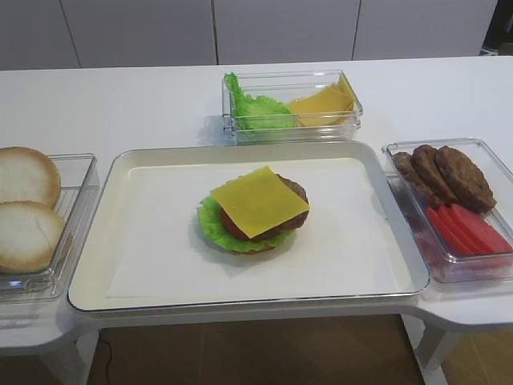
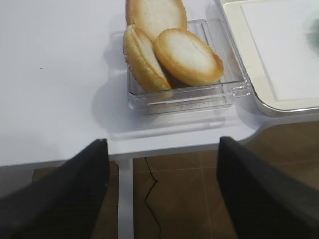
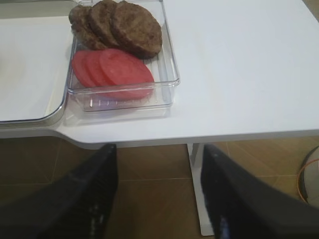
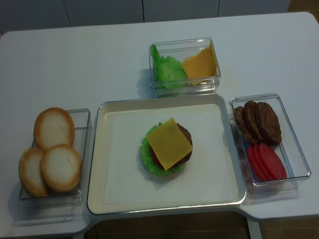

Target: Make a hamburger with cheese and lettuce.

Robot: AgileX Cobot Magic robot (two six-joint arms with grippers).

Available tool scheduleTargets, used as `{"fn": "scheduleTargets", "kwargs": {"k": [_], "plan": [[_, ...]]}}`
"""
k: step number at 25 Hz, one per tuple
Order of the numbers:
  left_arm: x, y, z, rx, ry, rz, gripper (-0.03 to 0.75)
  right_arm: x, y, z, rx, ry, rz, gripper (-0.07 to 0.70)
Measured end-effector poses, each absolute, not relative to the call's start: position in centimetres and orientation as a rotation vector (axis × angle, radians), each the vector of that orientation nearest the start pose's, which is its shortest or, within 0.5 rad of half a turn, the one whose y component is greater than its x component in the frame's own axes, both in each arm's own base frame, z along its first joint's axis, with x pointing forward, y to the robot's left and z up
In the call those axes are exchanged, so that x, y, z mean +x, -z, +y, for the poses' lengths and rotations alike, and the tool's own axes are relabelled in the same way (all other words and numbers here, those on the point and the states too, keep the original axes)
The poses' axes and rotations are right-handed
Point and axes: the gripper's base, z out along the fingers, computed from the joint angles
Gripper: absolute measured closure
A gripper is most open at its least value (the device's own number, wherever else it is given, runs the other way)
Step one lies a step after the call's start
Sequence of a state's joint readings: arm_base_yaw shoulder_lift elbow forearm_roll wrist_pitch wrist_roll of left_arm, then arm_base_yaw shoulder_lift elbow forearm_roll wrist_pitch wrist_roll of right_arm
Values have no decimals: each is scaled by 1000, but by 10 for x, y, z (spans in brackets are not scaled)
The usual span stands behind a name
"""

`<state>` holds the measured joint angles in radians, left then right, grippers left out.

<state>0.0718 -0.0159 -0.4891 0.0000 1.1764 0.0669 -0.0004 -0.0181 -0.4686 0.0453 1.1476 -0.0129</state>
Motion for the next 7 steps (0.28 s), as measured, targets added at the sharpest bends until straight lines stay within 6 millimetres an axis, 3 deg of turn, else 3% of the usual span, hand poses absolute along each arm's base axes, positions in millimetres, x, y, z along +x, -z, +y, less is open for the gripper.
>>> {"fn": "scheduleTargets", "kwargs": {"k": [7], "plan": [[-11,-265,-1,-5,-80,2156,223,-8,-262,4,-16,-48,2144,236]]}}
